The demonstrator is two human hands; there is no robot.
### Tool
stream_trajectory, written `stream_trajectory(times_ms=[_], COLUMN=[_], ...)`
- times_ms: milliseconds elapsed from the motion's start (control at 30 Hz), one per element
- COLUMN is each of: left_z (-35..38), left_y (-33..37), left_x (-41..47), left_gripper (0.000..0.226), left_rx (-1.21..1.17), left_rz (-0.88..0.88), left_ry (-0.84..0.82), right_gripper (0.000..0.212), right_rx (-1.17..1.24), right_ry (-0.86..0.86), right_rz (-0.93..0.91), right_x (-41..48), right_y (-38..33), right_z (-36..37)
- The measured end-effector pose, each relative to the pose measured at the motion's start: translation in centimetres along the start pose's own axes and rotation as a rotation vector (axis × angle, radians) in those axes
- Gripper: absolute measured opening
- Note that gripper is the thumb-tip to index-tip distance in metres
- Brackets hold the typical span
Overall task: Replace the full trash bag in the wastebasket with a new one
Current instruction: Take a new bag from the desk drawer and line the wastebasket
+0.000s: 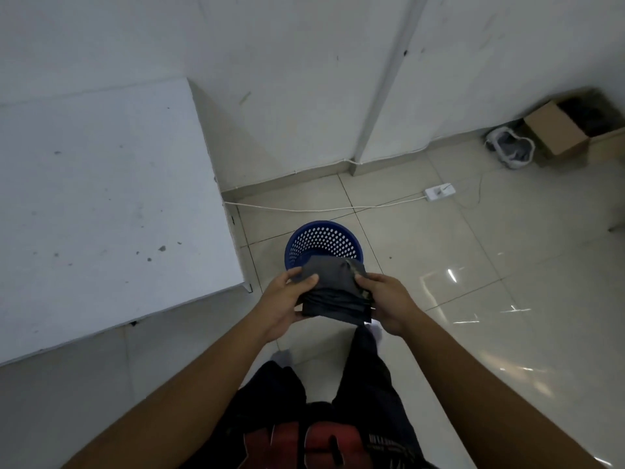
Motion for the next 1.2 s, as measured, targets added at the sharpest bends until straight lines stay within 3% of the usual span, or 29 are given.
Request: stream_trajectory(times_ms=[133, 233, 400, 533, 667, 800, 967, 1200], left_z=[1.8, 3.8, 6.9, 8.3, 7.1, 4.3, 1.0, -3.1], left_y=[1.7, 2.1, 2.7, 2.4, 1.1, -0.2, -2.9, -7.2], left_x=[2.9, 5.3, 10.1, 13.8, 18.4, 24.8, 32.2, 38.8], left_gripper=[0.06, 0.054, 0.029, 0.016, 0.015, 0.022, 0.046, 0.023], left_rx=[-0.079, -0.141, -0.296, -0.36, -0.254, -0.078, 0.1, 0.143], left_rz=[0.081, 0.111, 0.205, 0.23, 0.218, 0.211, 0.142, 0.124], left_ry=[0.032, 0.049, 0.171, 0.361, 0.531, 0.559, 0.436, 0.528], right_gripper=[0.03, 0.017, 0.05, 0.03, 0.027, 0.006, 0.006, 0.019], right_rx=[-0.129, -0.282, -0.356, -0.494, -0.616, -0.622, -0.688, -0.942], right_ry=[0.056, 0.031, -0.307, -0.455, -0.548, -0.49, -0.355, -0.23], right_rz=[-0.077, -0.206, -0.203, -0.225, -0.229, -0.241, -0.329, -0.418], right_x=[4.0, 6.8, 12.2, 16.8, 22.8, 30.4, 38.1, 45.1], right_y=[-3.5, -6.6, -10.6, -12.4, -11.9, -9.2, -5.5, -1.3], right_z=[-1.5, -2.6, -3.1, -3.2, -2.9, -2.6, -1.6, 0.0])
Point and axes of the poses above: each hand's wrist, its own x-axis towards the middle knuckle, its own z-axis out of the palm, y = z × x, the point moved 6 cm from there along x, towards the middle knuckle, and after that the axes turned 9 degrees about -x, right-handed, at the moved point
